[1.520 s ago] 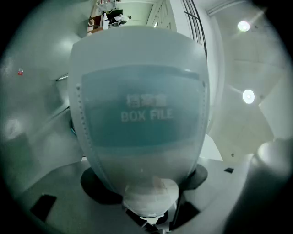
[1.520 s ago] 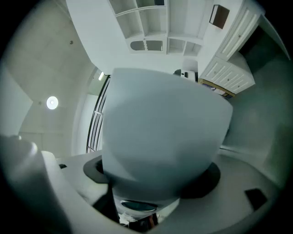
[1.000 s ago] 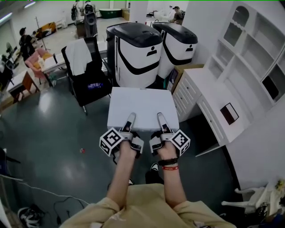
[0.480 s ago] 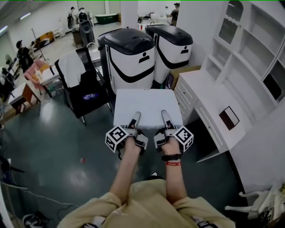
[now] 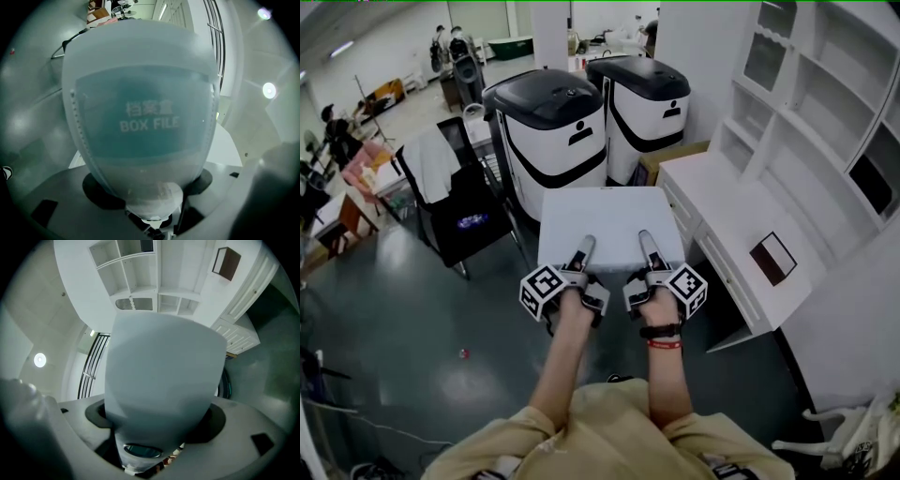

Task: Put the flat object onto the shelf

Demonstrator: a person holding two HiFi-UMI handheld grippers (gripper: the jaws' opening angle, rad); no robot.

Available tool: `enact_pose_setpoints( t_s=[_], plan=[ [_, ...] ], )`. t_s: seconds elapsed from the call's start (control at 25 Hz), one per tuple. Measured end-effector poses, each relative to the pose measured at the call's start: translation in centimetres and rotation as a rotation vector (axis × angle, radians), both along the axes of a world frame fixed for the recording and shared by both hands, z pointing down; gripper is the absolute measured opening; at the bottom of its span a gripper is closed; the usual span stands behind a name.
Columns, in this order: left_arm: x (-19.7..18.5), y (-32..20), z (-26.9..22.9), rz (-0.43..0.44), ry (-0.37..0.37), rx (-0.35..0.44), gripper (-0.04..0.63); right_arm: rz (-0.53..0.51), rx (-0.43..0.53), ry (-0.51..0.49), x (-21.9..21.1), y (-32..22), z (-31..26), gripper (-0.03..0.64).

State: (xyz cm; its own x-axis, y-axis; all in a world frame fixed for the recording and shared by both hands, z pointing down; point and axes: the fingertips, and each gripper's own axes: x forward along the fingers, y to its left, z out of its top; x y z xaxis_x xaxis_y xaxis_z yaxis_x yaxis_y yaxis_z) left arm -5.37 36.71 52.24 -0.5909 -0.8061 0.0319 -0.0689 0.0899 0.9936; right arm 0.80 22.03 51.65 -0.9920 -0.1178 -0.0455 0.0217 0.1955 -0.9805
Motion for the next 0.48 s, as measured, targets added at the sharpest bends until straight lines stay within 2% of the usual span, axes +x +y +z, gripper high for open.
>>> enact_pose_setpoints(
  t_s=[0.16, 0.48],
  plan=[
    [-0.6, -2.9, -0.3, 0.007, -0.016, -0.006, 0.318, -0.002, 0.0, 0.002, -0.4, -2.8, 0.3, 0.391],
    [-1.5, -8.2, 0.7, 0.039, 0.001, -0.034, 0.318, 0.031, -0.039, 0.005, -0.8, -7.8, 1.7, 0.391]
  ],
)
